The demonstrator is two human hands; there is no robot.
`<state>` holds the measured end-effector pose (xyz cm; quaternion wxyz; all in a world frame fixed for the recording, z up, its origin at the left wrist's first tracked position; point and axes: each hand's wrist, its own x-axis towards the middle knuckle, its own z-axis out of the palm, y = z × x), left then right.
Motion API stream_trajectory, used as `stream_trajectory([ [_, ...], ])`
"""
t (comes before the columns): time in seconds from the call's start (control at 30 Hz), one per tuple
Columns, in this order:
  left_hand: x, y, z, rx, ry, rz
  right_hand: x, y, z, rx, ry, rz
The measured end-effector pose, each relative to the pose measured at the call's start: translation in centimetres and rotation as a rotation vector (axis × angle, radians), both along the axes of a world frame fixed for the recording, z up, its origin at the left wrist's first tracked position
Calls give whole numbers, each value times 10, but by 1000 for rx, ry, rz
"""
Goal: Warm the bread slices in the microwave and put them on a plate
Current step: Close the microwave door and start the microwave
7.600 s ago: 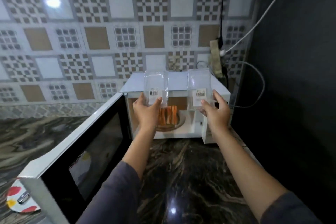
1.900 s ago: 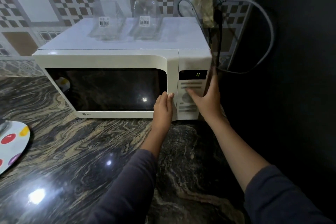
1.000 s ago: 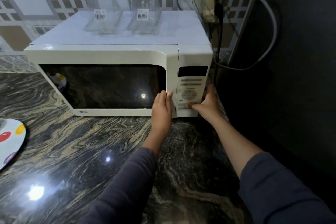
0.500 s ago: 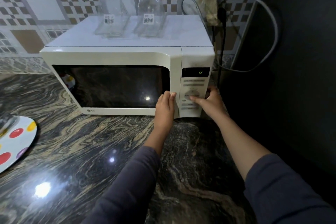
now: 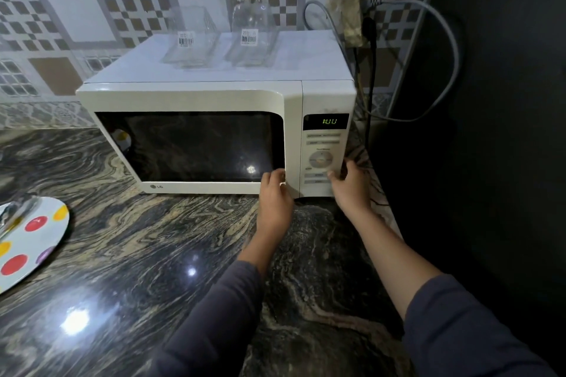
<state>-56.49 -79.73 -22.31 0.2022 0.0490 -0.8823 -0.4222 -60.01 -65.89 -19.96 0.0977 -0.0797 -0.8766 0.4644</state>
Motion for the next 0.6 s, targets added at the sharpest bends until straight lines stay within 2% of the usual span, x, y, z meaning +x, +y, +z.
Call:
stream_trajectory([
  [0.1,19,-15,-31,-139,-144,-21,18,3,-37,233,-97,25],
  [0.17,27,-24,-54,-371,-318,-88,33,7,-69,505,-179,173],
  [0.23,32,-29,-69,-538,-403,-117,43,11,-94,726,-176,268],
  [0.4,30,-28,-74,-606,-373,-102,40,13,-102,817,-128,260],
  [0.6,29,-28,-76,-603,-376,-100,40,13,-99,788,-115,255],
])
